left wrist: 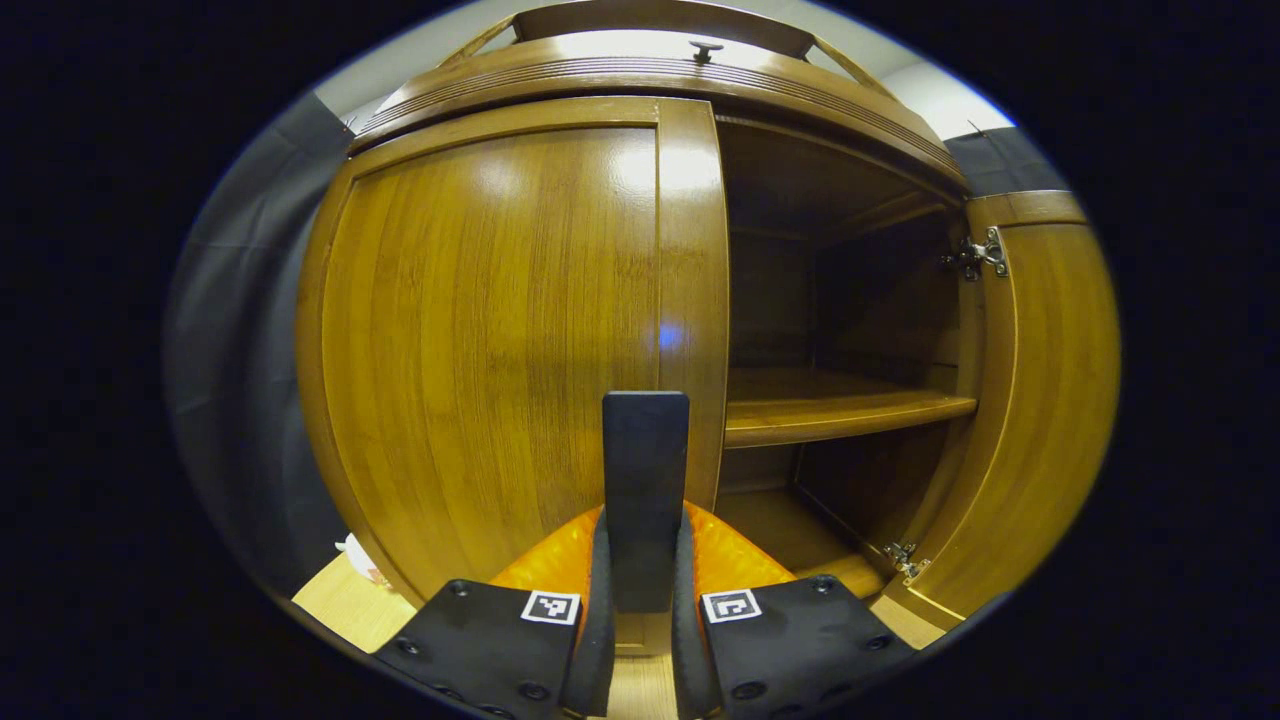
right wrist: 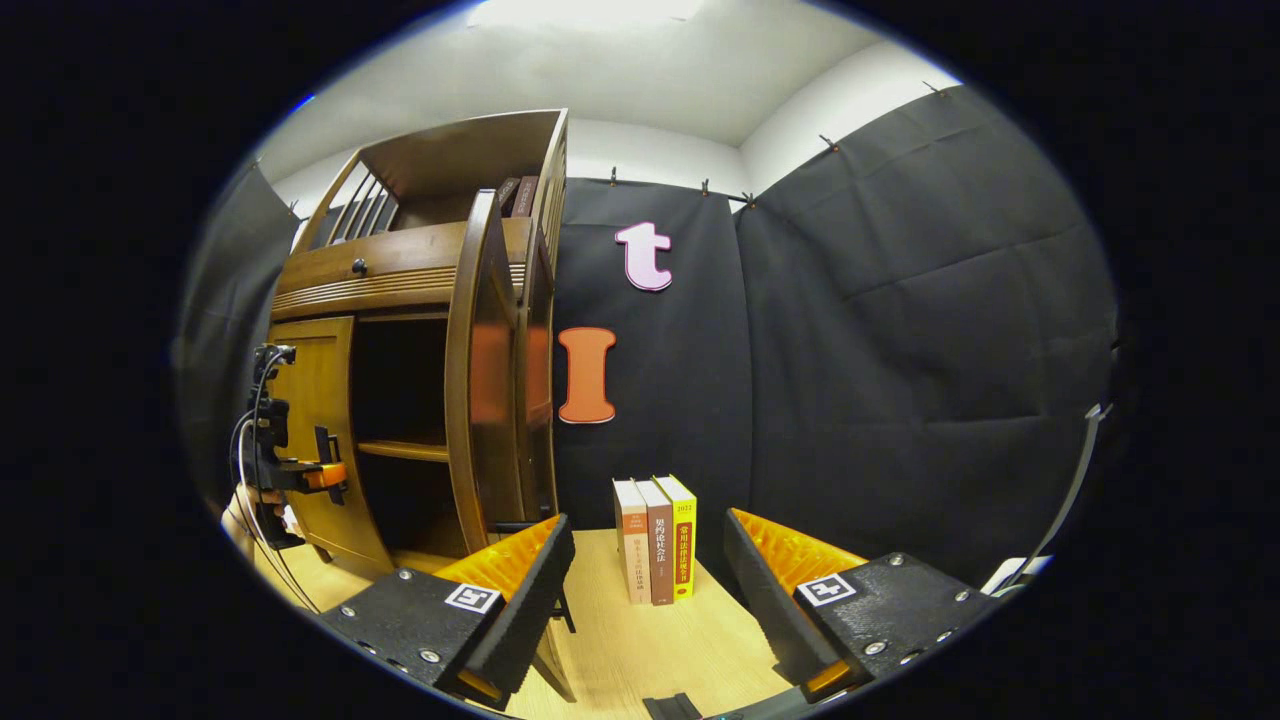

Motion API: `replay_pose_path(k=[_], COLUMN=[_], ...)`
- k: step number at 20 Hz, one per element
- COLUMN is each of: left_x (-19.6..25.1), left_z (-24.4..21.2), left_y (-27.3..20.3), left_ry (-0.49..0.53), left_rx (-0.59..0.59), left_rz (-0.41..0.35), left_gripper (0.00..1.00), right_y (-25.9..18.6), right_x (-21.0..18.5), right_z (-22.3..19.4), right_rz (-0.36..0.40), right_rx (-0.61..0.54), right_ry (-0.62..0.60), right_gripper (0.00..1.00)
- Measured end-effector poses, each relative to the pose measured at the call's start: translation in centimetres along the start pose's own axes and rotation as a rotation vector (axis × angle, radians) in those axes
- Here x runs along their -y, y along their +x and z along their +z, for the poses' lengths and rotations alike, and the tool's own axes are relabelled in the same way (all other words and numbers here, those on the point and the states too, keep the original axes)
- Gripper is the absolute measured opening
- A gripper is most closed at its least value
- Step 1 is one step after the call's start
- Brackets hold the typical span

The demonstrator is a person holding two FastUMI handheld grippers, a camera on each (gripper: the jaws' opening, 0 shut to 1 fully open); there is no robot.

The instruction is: Open the right door of the double-door shoe cabinet with the right hand, and open the left door with the left hand.

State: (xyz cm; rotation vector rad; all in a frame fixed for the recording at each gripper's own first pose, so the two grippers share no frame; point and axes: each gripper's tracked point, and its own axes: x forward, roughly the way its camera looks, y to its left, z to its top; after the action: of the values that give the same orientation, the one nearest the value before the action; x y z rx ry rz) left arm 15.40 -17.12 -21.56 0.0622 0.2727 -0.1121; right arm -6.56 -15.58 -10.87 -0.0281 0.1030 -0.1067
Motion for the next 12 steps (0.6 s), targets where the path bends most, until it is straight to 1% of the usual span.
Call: replay_pose_path(k=[3,8,12], left_x=[-0.1,-0.8,-2.0], left_z=[-0.3,-0.3,-0.5], left_y=[-2.4,-6.5,-9.6], left_ry=[-0.008,-0.009,0.008], left_rx=[0.006,0.02,0.019], left_rz=[-0.043,-0.121,-0.145], left_gripper=[0.28,0.28,0.27], right_y=[-0.6,-1.5,-2.1], right_x=[-0.1,-1.6,-2.7], right_z=[0.4,1.2,0.8], right_rz=[-0.003,0.017,0.033], right_rx=[0.002,0.02,0.014], right_ry=[0.004,0.013,0.017], right_gripper=[0.92,0.92,0.92])
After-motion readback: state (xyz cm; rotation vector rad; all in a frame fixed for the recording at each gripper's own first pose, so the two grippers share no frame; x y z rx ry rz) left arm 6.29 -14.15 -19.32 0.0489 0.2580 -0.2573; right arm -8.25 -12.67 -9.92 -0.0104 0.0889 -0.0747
